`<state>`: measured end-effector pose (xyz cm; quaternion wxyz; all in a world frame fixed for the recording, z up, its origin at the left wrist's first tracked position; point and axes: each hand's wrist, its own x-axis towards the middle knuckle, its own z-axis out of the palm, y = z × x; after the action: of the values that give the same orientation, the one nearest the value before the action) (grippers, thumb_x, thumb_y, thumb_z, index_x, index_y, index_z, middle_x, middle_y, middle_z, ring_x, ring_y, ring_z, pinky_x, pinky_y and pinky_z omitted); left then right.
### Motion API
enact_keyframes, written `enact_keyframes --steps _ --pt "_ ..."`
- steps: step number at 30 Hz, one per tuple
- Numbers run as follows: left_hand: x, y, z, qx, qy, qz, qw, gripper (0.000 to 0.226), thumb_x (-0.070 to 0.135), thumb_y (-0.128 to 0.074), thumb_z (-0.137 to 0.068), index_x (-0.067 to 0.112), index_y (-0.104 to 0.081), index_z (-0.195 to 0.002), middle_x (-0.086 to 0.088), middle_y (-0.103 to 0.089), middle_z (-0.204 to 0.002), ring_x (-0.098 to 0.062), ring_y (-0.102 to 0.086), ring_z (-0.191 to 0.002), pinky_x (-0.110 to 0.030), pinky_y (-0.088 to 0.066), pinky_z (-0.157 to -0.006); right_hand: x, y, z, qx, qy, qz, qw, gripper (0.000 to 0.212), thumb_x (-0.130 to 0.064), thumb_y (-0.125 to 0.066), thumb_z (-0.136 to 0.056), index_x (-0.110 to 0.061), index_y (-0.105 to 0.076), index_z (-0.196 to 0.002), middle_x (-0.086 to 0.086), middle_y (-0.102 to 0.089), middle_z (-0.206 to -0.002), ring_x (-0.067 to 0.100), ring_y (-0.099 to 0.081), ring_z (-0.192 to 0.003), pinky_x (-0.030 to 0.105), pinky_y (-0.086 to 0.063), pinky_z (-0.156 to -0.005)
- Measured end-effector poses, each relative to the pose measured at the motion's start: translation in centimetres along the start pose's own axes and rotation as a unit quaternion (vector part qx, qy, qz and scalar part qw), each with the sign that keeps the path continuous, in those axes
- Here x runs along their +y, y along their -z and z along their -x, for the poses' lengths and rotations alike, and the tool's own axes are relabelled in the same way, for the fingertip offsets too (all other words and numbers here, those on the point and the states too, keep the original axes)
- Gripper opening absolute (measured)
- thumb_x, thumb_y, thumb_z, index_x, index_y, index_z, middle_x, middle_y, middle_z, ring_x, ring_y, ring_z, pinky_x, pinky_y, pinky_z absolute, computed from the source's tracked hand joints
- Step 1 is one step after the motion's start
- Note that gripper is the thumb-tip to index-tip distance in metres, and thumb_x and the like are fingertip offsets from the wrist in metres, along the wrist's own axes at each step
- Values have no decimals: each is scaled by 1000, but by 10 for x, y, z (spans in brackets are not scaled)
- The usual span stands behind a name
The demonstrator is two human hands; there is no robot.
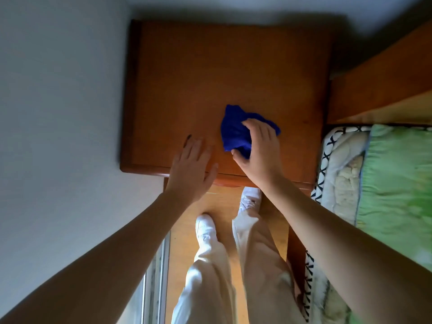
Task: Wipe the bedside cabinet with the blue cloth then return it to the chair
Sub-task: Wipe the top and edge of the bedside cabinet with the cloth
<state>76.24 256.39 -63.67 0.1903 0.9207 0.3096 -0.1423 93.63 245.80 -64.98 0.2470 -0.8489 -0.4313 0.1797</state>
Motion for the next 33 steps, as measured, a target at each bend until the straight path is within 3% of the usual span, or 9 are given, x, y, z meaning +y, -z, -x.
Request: enact_keyframes --steps 10,15,20,33 --pt "-36 -25 -18 93 -76 -30 992 51 46 -33 -104 17 -55 -139 -10 -47 -150 -30 -40 -138 -48 -33 -112 21 -47 8 139 49 34 988 67 -38 -75 -79 -7 -54 -134 11 -55 -143 35 -47 -137 51 -39 -109" --pt "-46 -36 -25 165 -111 -31 979 51 46 -36 -102 13 -61 -131 -15 -54 -141 -35 -48 -129 -50 -36 -106 25 -51 6 151 63 41 986 67 -37 -75 -79 -5 -55 -134 11 -55 -142 33 -48 -136 48 -39 -110" --pt "-45 -47 -25 188 -117 -43 974 51 46 -37 -100 11 -59 -130 -17 -54 -139 -37 -48 -127 -53 -37 -104 25 -50 8 163 72 36 983 66 -38 -76 -78 -6 -56 -133 9 -58 -137 29 -52 -131 45 -42 -107" --pt "-57 -85 -33 299 -155 -67 939 55 52 -36 -98 15 -61 -130 -9 -57 -135 -28 -51 -124 -47 -41 -99 41 -84 7 238 104 111 959 62 -48 -64 -84 -19 -51 -137 1 -57 -137 24 -49 -129 42 -41 -107"
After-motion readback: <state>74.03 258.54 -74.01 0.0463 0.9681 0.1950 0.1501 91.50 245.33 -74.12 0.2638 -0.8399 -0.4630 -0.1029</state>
